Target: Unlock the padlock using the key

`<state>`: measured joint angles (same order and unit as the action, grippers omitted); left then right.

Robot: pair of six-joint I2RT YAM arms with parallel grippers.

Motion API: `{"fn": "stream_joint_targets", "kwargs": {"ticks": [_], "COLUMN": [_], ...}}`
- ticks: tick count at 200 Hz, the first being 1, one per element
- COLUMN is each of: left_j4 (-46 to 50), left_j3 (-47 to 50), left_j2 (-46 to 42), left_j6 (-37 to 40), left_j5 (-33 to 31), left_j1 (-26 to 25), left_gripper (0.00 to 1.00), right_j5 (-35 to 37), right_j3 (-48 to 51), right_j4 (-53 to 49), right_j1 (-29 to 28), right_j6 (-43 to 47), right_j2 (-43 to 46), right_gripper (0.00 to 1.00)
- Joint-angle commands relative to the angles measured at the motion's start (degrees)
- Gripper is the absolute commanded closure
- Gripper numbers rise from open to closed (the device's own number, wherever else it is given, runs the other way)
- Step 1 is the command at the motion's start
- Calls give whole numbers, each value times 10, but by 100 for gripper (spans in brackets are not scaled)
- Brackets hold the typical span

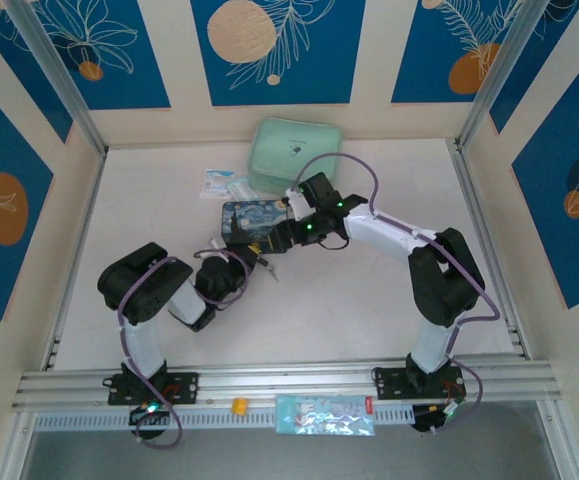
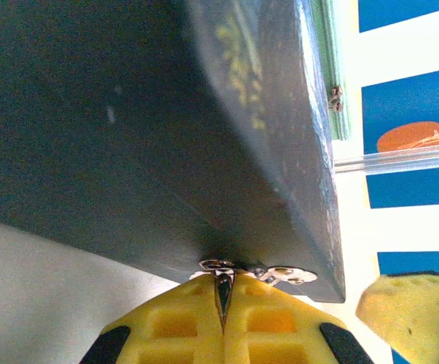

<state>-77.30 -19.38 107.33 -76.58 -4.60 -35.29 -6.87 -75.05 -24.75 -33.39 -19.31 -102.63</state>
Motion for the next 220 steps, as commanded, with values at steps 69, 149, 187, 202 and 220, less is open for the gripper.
{"fn": "stream_joint_targets", "kwargs": {"ticks": [69, 149, 187, 202, 220], "left_j4": [2, -34, -33, -34, -34], "left_j3": [17, 57, 64, 63, 62], "left_j2": [8, 9, 2, 3, 6], "left_j6": [4, -36, -43, -57, -74], "left_j5": [-18, -124, -169, -185, -208], "left_j1": [-3, -16, -22, -23, -26], "left_gripper": [100, 100, 100, 100, 100], "right_j5": [86, 160, 168, 177, 185], "right_j3": [-139, -45, -4, 3, 12], "right_j4": [18, 80, 104, 106, 114], "right_j1": [10, 1, -4, -6, -10], "right_j6": [-171, -269, -296, -301, -311], "right_j2": [-149, -115, -91, -86, -81], "right_gripper": [25, 28, 30, 30, 30]}}
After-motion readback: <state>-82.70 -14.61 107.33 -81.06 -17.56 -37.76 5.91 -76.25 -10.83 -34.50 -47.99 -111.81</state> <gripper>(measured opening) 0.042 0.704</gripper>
